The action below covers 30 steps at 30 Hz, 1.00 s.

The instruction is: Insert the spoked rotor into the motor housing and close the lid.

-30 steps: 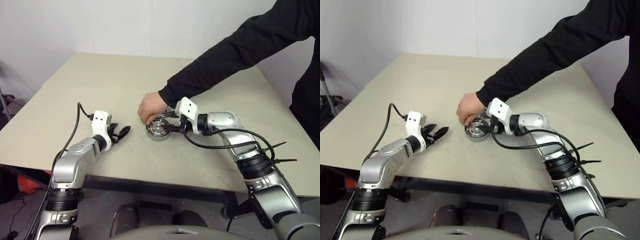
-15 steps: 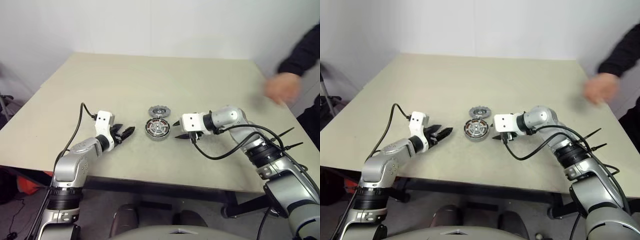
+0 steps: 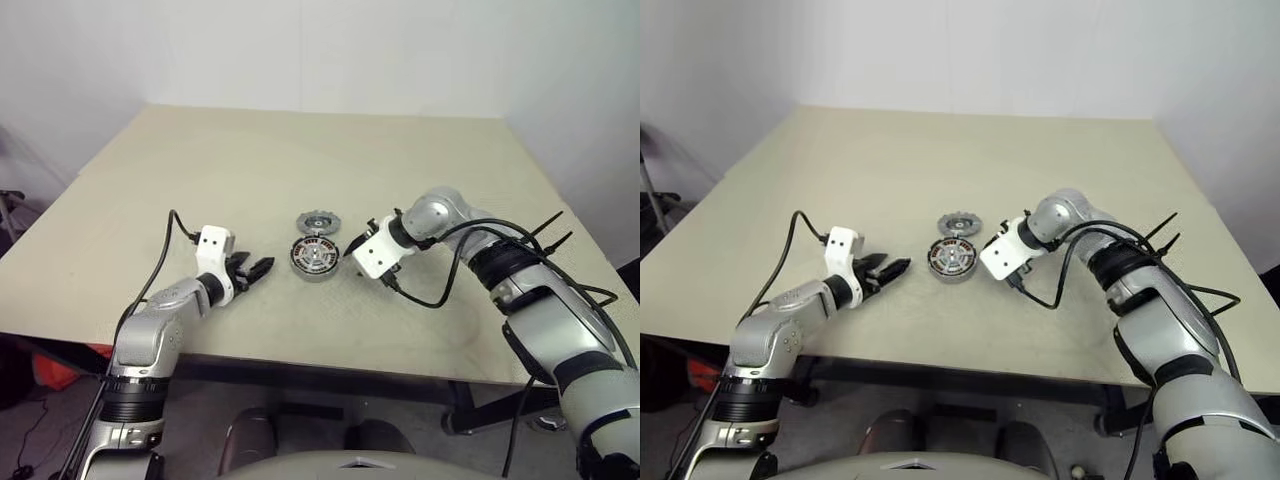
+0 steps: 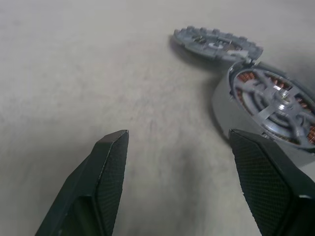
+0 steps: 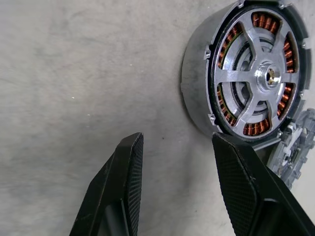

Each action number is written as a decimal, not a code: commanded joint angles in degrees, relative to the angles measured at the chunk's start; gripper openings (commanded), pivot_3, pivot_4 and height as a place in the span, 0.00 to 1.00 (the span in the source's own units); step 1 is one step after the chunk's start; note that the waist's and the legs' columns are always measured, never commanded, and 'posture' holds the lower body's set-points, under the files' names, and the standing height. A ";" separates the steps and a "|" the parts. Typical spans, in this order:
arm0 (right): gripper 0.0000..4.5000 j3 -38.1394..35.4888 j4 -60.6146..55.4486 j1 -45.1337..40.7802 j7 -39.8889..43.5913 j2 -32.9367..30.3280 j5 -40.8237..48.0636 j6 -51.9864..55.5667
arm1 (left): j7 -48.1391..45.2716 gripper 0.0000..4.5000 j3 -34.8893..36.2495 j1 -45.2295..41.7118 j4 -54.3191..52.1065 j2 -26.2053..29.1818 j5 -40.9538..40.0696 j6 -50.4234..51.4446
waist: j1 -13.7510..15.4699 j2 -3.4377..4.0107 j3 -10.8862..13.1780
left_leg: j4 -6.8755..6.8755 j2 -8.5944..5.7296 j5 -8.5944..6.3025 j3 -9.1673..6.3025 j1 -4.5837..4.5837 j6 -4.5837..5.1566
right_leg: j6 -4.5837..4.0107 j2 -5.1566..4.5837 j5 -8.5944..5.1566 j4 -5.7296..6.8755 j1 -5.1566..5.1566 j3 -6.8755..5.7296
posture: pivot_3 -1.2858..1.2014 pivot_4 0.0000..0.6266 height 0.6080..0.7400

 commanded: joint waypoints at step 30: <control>0.00 -0.30 14.32 -6.19 -8.39 6.45 -6.09 -6.85 | 3.06 0.76 1.38 0.33 -2.91 0.35 -0.02 -0.87 | -0.06 0.00 0.00 | 0.17 0.07 -0.01 0.00 0.12 -0.02 | -0.01 0.02 0.00 0.18 0.09 0.00 | 0.52 0.00 1.00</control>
